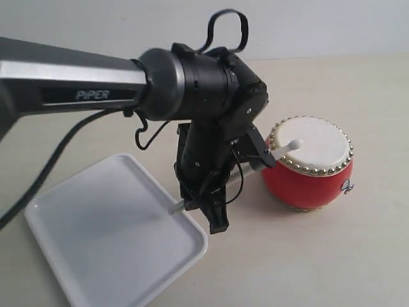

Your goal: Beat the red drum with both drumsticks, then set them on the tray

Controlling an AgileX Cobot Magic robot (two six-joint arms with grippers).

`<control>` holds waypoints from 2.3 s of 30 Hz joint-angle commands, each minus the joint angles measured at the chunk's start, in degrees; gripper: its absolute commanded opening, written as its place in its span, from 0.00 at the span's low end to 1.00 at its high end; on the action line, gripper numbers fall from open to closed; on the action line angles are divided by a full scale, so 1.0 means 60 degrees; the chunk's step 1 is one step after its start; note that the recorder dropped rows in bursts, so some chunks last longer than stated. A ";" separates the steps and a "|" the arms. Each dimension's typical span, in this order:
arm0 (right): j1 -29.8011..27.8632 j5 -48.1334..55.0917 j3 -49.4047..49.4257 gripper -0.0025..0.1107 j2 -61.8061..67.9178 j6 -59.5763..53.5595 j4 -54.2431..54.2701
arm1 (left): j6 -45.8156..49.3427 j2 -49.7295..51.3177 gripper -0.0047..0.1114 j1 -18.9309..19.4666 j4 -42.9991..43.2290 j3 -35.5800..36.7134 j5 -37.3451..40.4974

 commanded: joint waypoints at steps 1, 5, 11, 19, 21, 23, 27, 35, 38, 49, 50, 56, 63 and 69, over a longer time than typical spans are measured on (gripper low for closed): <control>-0.0059 -0.0074 -0.0065 0.02 -0.0002 -0.0006 -0.0092 | -0.0480 -0.1567 0.04 0.0094 -0.0757 -0.0028 -0.0002; -0.0059 -0.0074 -0.0065 0.02 0.0374 -0.0176 0.0016 | -0.0480 -0.2918 0.04 0.0351 -0.2148 0.0281 -0.0002; -0.0059 -0.0074 -0.0065 0.02 0.1335 -0.0803 0.0765 | -0.0913 -0.4704 0.04 0.0833 -0.2777 0.2565 -0.0002; -0.0059 -0.1137 -0.0065 0.02 0.2428 -0.1676 0.2007 | -0.0918 -0.7538 0.04 0.2313 -0.4918 0.7706 -0.2640; -0.0059 -0.1590 -0.0092 0.02 0.2792 -0.1993 0.2447 | -0.0918 -0.8043 0.04 0.2663 -0.5432 0.8538 -0.3153; -0.0059 -0.1853 -0.0271 0.02 0.3204 -0.2397 0.2848 | -0.0918 -0.8502 0.04 0.2891 -0.5772 0.9174 -0.3628; -0.0038 -0.1875 -0.1084 0.02 0.4220 -0.3205 0.3492 | -0.1172 -0.9671 0.04 0.3083 -0.6194 0.9997 -0.4576; 0.0358 -0.1744 -0.2750 0.02 0.6074 -0.3984 0.4249 | -0.3032 -1.2042 0.04 0.3083 -0.6177 1.1418 -0.5988; 0.0929 -0.1762 -0.3418 0.02 0.6837 -0.4021 0.4210 | -0.3676 -1.2545 0.04 0.3083 -0.6536 1.2056 -0.6283; 0.1464 -0.1720 -0.5001 0.02 0.8585 -0.4057 0.4213 | -0.3887 -1.2409 0.04 0.3083 -0.8535 1.2958 -0.7331; 0.1464 -0.1723 -0.5005 0.02 0.8585 -0.4057 0.4234 | -0.3912 -1.2298 0.04 0.3083 -0.8644 1.2958 -0.7472; 0.1464 -0.1278 -0.5071 0.02 0.8440 -0.4057 0.4234 | -0.3870 -1.1147 0.04 0.3083 -0.9419 1.2958 -0.8028; 0.1464 -0.0895 -0.5071 0.02 0.7713 -0.3802 0.3612 | -0.3452 -0.9376 0.04 0.3083 -0.9816 1.2958 -0.8163; 0.1464 -0.0876 -0.5071 0.02 0.6825 -0.3650 0.3491 | -0.1285 -0.8715 0.04 0.3083 -1.2813 1.2667 -0.8260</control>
